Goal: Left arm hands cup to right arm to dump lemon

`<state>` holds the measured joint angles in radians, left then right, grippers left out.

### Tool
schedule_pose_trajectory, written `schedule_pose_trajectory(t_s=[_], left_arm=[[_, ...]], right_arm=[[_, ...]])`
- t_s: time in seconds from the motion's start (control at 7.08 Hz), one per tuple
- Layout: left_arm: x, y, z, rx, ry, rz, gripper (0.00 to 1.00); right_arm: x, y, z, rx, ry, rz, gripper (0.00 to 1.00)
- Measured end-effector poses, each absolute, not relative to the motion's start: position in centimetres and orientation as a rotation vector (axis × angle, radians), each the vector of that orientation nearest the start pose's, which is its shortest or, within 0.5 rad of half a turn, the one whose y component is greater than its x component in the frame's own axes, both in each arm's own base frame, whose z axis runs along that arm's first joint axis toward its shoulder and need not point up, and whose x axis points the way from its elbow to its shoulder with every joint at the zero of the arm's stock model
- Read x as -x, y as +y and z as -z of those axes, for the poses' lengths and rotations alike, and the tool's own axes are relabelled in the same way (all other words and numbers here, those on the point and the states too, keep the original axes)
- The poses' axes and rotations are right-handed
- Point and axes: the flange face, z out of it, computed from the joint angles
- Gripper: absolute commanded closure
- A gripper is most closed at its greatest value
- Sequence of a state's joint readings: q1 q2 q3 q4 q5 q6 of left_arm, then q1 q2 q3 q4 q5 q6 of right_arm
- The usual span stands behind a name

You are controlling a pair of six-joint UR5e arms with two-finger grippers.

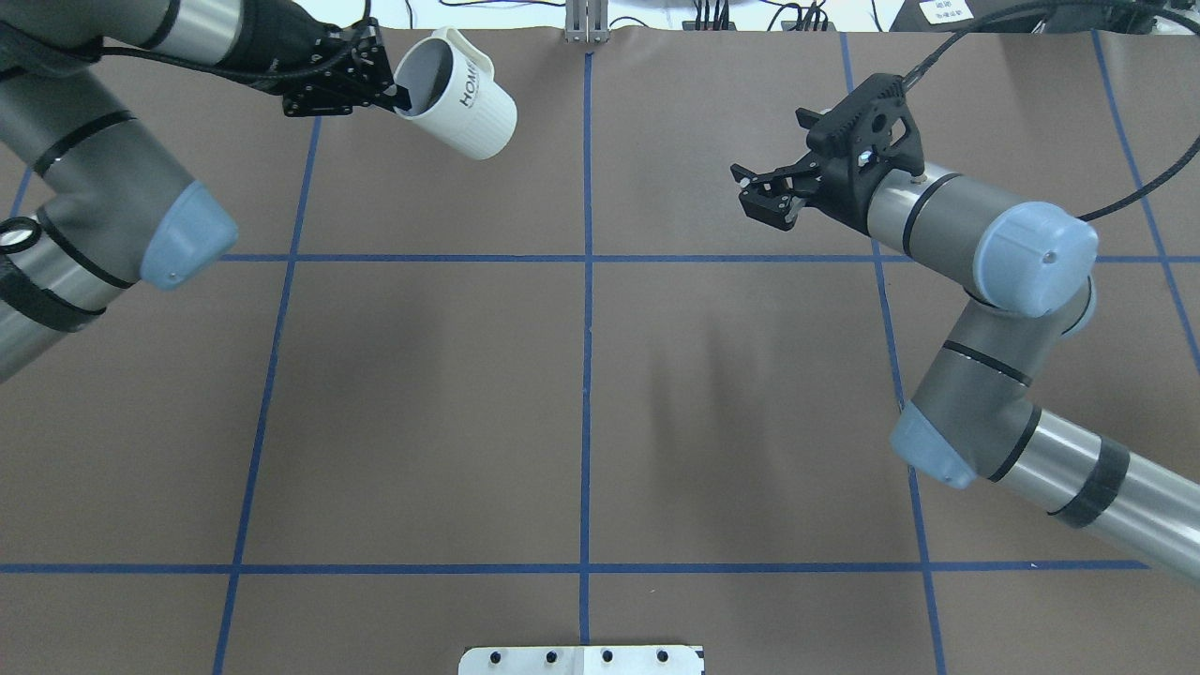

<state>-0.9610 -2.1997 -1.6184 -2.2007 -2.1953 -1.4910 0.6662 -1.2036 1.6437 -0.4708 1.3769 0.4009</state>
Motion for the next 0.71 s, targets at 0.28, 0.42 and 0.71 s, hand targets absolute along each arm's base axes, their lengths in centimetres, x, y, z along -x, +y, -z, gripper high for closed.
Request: schedule_pose_trajectory(t_s=[0.28, 0.42, 0.71], left_arm=[[-34.2, -59.4, -14.2, 0.016, 1.307, 0.533, 1.00], [-35.0, -59.8, -11.8, 0.103, 1.261, 0.633, 1.00], [-36.9, -59.1, -9.6, 0.183, 1.218, 0.706, 1.00]], right_arm=[[41.8, -47.3, -27.1, -1.400, -0.736, 0.202, 0.02], [42.5, -46.5, -26.3, -1.435, -0.694, 0.216, 0.02], [44.2, -45.1, -24.6, -1.486, -0.650, 0.253, 0.02]])
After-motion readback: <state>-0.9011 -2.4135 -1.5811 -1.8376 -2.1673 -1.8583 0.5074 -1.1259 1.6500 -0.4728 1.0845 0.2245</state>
